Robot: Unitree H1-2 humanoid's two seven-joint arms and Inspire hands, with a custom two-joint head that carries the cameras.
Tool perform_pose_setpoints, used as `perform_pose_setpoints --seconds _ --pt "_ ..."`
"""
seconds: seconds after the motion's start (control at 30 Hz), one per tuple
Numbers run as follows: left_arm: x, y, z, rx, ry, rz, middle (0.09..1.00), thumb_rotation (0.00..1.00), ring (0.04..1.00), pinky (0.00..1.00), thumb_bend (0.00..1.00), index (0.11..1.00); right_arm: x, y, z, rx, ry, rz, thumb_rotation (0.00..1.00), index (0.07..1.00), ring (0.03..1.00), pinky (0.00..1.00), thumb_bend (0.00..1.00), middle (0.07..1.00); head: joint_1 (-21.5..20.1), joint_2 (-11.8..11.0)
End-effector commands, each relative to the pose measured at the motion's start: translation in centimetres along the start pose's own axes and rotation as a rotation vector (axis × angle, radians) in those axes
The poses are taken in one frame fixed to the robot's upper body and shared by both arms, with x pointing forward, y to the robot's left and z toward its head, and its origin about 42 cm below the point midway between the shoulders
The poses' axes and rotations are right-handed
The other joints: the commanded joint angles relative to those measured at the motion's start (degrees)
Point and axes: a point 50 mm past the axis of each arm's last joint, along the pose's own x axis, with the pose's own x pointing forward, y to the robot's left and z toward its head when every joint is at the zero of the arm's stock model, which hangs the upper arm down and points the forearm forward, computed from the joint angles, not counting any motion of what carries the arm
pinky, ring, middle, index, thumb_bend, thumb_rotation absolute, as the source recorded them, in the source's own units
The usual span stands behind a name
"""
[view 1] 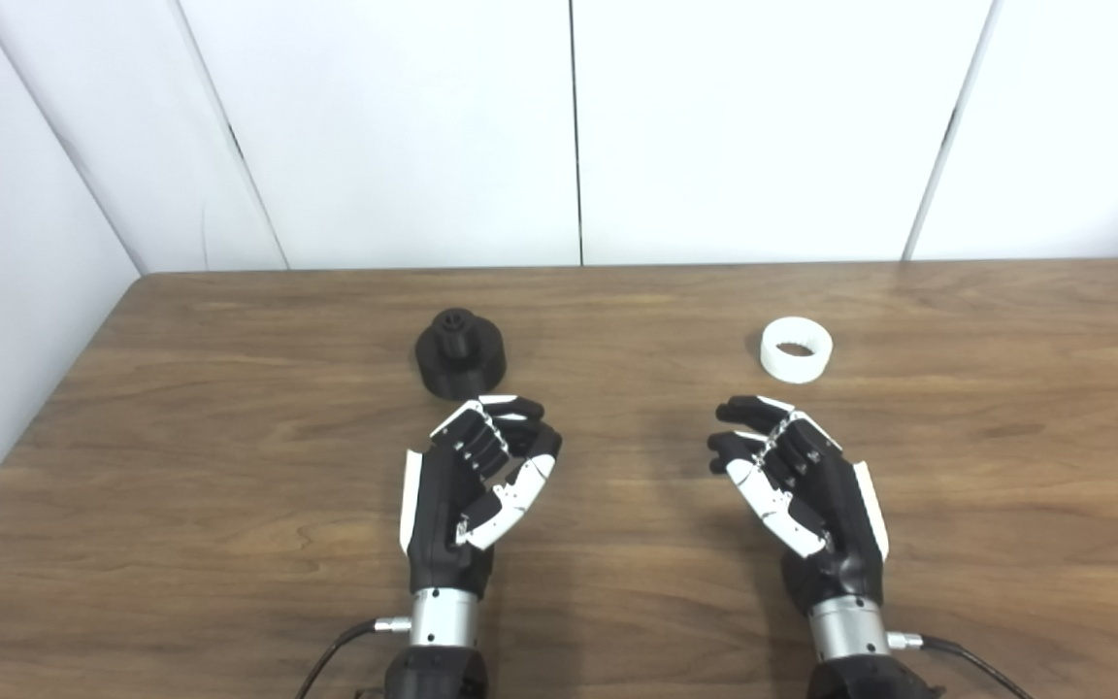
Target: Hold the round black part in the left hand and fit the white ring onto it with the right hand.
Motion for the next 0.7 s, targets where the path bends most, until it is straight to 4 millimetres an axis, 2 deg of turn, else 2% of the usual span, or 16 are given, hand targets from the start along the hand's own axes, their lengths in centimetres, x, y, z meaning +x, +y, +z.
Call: perform_pose_setpoints --seconds 0.0,0.67 --pt "-0.57 -0.05 -0.72 0.004 0.025 -0.007 0.488 0.0 0.464 0.4 0.51 0.499 -0.44 0.49 -0.33 0.019 0.01 0.014 0.21 0.628 0.59 0.51 0.46 0.665 0.07 0.05" --pt "-0.69 0.13 -0.67 0.01 0.029 -0.007 0.487 0.0 0.47 0.41 0.51 0.501 -0.57 0.63 -0.37 0.017 0.011 0.011 0.21 0.628 0.592 0.52 0.47 0.668 0.14 0.11"
